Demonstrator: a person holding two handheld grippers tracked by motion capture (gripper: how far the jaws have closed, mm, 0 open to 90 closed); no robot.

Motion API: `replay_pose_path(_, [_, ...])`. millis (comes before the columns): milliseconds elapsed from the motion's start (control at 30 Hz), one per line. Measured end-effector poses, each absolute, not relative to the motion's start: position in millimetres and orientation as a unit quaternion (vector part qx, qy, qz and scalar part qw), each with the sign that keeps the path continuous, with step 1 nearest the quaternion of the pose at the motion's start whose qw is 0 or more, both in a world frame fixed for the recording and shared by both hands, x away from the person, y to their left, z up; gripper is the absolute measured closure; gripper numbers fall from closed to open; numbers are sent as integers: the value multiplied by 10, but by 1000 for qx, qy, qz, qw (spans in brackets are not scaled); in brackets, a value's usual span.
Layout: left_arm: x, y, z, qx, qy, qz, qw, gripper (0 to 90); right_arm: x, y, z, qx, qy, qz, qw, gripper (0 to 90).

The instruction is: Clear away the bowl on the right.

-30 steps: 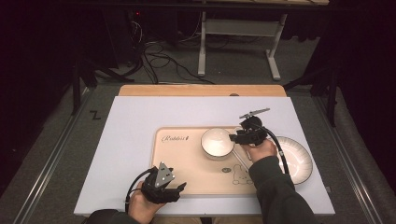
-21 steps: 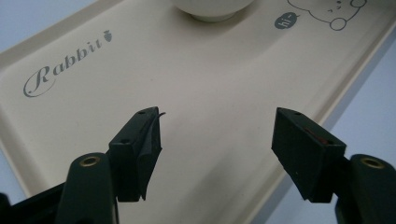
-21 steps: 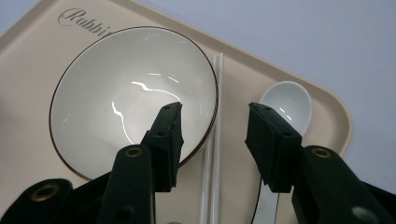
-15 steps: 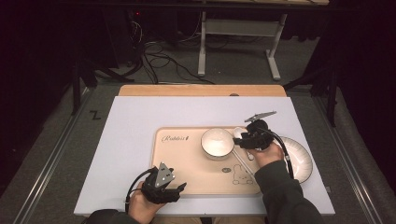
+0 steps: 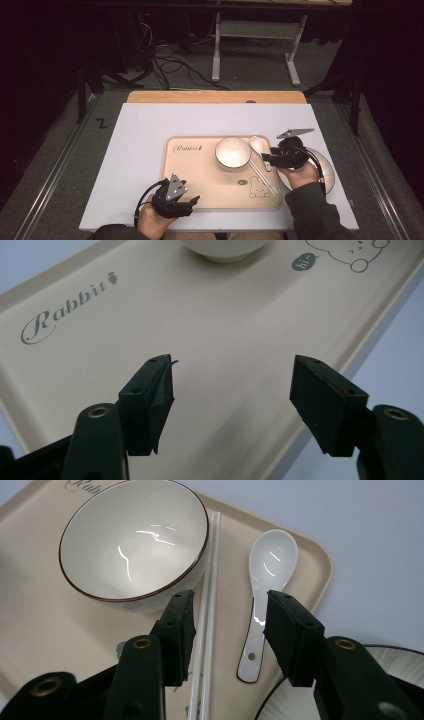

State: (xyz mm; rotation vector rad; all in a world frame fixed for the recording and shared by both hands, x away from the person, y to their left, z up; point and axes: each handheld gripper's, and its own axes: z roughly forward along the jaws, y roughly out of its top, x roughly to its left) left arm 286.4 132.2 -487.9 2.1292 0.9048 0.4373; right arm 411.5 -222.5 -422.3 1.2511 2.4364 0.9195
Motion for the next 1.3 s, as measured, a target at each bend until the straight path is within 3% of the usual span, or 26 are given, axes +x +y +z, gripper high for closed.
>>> replay_pose_path(1300, [2880, 1349, -4898, 827, 370, 161, 392, 339, 3676, -3034, -4375, 469, 813, 310, 151, 552])
